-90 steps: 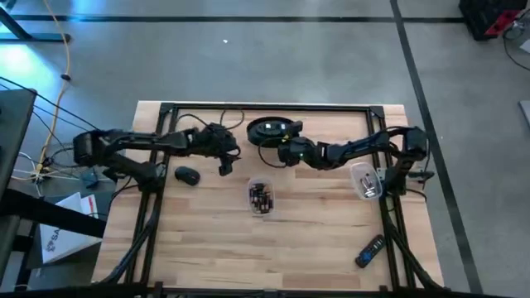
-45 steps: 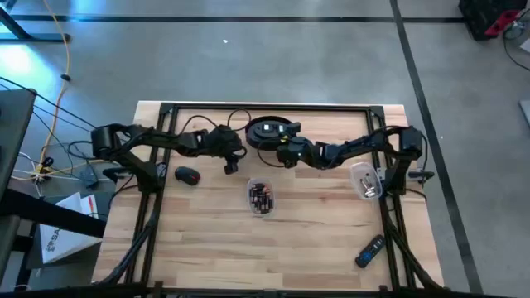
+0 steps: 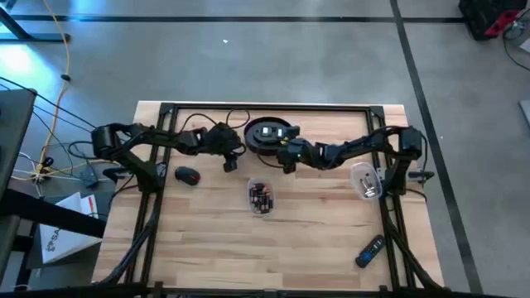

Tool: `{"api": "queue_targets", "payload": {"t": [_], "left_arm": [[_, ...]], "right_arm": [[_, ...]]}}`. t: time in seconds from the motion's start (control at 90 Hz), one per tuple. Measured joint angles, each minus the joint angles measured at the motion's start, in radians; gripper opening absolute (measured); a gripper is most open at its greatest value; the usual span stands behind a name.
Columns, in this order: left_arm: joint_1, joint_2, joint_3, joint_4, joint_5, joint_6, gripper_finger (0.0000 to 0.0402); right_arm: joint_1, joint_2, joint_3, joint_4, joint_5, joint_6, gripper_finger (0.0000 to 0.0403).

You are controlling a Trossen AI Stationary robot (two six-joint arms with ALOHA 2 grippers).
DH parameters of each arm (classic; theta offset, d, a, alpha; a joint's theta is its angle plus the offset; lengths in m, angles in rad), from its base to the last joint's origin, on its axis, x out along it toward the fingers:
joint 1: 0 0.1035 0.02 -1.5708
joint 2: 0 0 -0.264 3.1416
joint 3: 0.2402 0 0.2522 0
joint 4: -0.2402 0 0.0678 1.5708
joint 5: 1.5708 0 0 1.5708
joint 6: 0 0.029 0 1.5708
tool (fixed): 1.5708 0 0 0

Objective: Insert battery
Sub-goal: Move the wall clock to the top of the table

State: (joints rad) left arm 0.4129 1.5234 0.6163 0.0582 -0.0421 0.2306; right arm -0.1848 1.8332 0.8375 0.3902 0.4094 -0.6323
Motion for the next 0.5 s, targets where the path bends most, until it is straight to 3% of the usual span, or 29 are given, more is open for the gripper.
{"api": "queue_targets", "payload": {"t": [0.5], "left_arm": [[0.000, 0.000, 0.000, -0.007, -0.012, 0.001, 0.0188]], "right_arm": [[0.002, 0.000, 0.066, -0.080, -0.110, 0.121, 0.0289]]}}
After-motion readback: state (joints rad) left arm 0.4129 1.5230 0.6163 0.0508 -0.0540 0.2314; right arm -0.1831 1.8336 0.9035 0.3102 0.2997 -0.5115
